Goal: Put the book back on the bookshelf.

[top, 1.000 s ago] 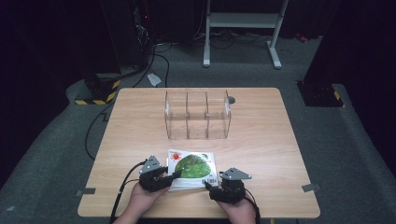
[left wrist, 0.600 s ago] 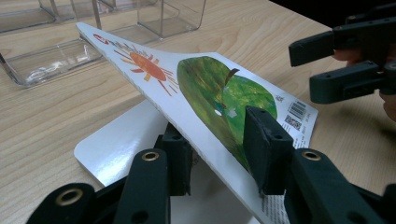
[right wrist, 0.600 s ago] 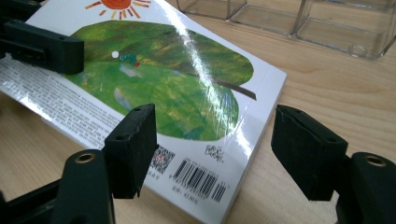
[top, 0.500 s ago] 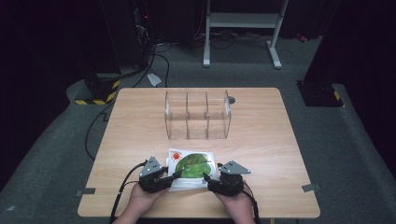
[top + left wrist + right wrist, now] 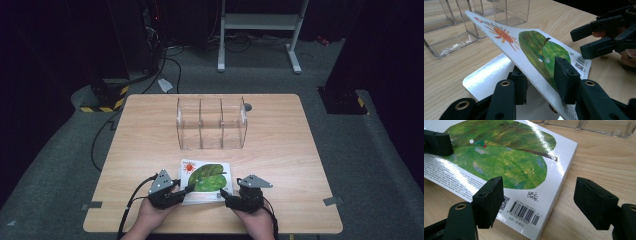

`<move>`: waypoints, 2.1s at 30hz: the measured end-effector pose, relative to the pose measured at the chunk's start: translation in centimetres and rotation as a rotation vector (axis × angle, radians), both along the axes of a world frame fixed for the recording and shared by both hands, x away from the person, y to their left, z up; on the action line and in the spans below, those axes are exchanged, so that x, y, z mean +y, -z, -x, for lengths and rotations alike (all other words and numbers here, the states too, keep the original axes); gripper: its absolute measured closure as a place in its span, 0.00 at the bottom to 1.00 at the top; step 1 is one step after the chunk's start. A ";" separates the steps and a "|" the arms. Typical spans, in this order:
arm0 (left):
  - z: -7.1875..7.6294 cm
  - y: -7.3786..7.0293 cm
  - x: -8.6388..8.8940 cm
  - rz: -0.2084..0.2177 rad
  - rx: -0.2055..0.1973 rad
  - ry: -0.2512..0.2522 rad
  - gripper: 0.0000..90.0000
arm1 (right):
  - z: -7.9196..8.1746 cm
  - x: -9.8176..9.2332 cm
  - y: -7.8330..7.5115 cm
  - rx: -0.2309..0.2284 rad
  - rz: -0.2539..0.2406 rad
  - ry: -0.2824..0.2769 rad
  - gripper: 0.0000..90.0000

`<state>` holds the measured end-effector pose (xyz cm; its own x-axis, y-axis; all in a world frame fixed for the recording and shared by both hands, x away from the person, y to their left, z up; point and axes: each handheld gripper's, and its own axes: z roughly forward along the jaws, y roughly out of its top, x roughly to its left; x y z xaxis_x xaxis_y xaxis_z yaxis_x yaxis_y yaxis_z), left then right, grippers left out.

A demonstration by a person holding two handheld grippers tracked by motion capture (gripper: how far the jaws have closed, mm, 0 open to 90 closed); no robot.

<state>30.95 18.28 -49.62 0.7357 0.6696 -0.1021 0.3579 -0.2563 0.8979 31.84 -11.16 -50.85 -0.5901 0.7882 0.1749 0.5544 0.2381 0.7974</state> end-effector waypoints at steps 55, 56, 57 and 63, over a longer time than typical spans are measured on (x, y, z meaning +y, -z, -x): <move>1.5 -0.1 0.2 -0.055 -0.159 0.086 0.75 | -1.9 -0.3 0.9 0.151 -0.176 -0.043 0.30; 1.5 -0.1 0.2 -0.055 -0.159 0.086 0.76 | -1.9 -0.3 0.9 0.151 -0.176 -0.043 0.30; 1.4 -0.1 0.2 -0.054 -0.155 0.079 0.76 | -1.9 -0.4 0.8 0.138 -0.176 -0.040 0.32; 1.2 -0.1 0.2 -0.046 -0.138 0.055 0.76 | -1.4 -0.5 0.4 0.091 -0.175 -0.022 0.35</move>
<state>29.73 18.51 -49.53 0.7762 0.6297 0.0325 0.2160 -0.3140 0.9245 33.27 -11.61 -51.28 -0.5819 0.7285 0.3614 0.6225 0.1131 0.7744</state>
